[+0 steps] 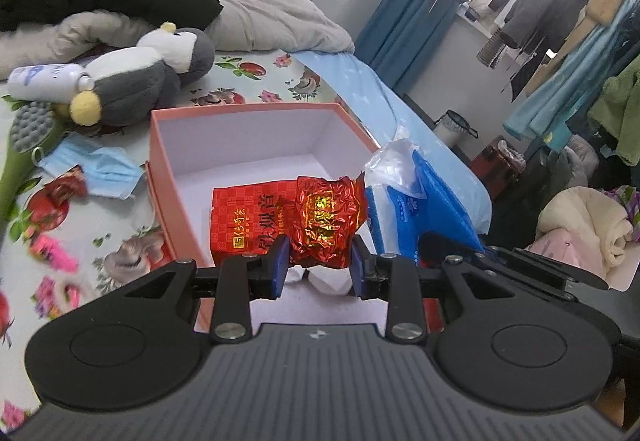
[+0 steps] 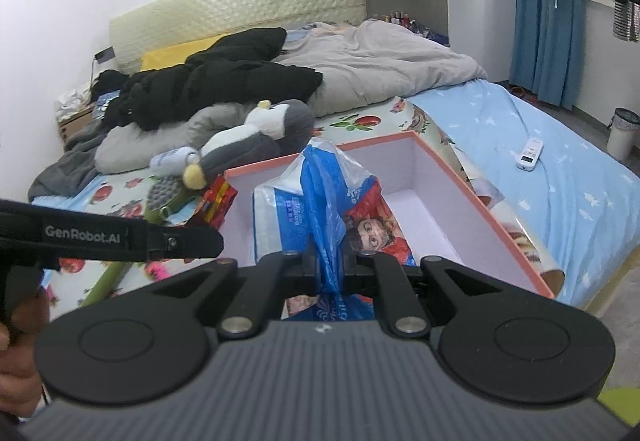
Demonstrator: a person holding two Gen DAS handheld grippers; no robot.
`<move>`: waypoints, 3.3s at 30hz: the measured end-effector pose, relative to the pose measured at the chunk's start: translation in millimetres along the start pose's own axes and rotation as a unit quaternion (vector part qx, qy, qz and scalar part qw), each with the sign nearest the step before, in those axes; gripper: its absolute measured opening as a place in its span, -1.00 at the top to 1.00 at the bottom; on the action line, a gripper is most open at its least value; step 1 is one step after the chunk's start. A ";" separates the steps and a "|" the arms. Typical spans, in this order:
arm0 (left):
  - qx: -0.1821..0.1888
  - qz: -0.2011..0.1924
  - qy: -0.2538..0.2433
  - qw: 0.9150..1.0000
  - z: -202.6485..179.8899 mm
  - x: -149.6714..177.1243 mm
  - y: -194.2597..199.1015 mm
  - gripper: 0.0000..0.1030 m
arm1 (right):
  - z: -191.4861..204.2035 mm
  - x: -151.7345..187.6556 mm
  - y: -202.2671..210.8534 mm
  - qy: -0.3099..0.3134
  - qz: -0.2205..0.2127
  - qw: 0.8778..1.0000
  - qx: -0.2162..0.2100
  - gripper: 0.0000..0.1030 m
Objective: Organize soft objects
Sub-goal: 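Carry the blue wrapper with the right tool while the left carries the red packet over the box, then open both tools to drop the wrapper and red packet into the box, then withdraw both open tools up and away from the orange box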
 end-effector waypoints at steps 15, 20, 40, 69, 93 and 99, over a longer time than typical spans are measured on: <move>-0.020 0.046 0.002 0.999 25.7 -73.0 -101.2 0.29 | -50.7 -33.8 -100.5 -0.033 0.048 0.998 -0.004 0.77; -0.032 0.060 -0.007 0.998 32.9 -72.8 -114.0 0.28 | -60.0 -33.1 -122.0 -0.045 0.059 0.997 -0.006 0.75; -0.031 -0.003 -0.029 0.999 5.0 -12.0 8.2 -0.12 | -23.5 -17.5 -37.0 -0.032 0.023 0.999 -0.005 -0.15; -0.081 -0.053 0.012 0.995 27.3 143.8 139.6 -0.12 | 72.0 67.0 58.9 0.007 0.029 0.998 -0.057 -0.15; -0.110 -0.058 0.089 0.988 80.5 216.0 176.9 -0.12 | 150.3 128.0 62.9 0.079 0.092 0.988 -0.096 -0.15; -0.110 -0.053 0.103 0.987 99.2 211.4 171.1 -0.12 | 158.2 126.7 48.8 0.088 0.089 0.988 -0.092 -0.15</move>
Point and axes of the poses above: each gripper's, at about its wrist camera, not at the fingertips, and y roughly against the way its jaws point, z to its left, x to its underside, the point moved 5 cm from there along -y, roughly the way its jaws point, and after that the axes turned 14 degrees about z, right-handed, at the moved point
